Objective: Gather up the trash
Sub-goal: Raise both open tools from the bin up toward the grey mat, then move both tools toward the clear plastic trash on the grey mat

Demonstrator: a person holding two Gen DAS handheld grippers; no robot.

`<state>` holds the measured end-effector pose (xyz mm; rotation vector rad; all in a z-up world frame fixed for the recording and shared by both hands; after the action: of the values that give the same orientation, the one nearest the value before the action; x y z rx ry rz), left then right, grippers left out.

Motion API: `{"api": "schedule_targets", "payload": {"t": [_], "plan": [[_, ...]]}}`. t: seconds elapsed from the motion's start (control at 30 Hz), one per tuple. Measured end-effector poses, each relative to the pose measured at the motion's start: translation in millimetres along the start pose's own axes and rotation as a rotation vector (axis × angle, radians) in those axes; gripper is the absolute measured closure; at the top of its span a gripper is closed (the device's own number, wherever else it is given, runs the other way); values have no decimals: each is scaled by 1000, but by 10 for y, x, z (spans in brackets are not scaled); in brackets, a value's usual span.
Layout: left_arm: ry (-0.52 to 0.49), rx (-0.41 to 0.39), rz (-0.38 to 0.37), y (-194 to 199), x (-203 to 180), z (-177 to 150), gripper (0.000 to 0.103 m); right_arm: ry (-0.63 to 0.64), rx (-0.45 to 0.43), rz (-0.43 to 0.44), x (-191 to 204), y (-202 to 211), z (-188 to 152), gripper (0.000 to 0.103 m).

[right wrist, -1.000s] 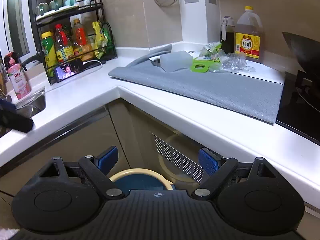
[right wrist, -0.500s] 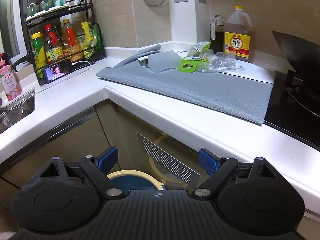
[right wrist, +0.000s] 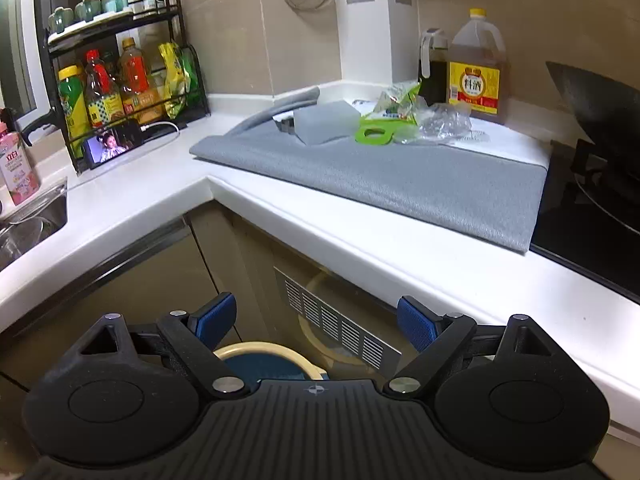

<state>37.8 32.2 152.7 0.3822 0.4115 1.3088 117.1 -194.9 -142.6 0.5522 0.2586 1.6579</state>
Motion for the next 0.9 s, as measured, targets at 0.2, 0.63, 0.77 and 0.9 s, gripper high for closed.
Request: {"api": "schedule_targets", "payload": {"t": [0.2,0.63,0.77,0.9], "plan": [[-23,-14,-8,43,-26,-56,0,-2,-13,1,-24,37,15,14],[35,204,-48,-812,433,-958,0,-34,-61,3,-103,-25,162,13],[40,351,76,-1303,606,-1387,0,-32,-78,-4,-137,-73,230,13],[40,407,144,-1630,728,-1582,0,-20,-105,-14,-140,-132,325,13]]}}
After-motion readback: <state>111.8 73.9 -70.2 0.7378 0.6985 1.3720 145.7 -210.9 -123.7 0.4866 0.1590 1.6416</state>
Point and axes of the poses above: each gripper's, at about its wrist camera, not at the fingertips, and y roughly against the way its jaws point, x to its left, z to its top, the point moved 1 cm from there along -y, roughly the way its jaws point, and after that the axes turned 5 degrees about -y, right-handed, at the moved point
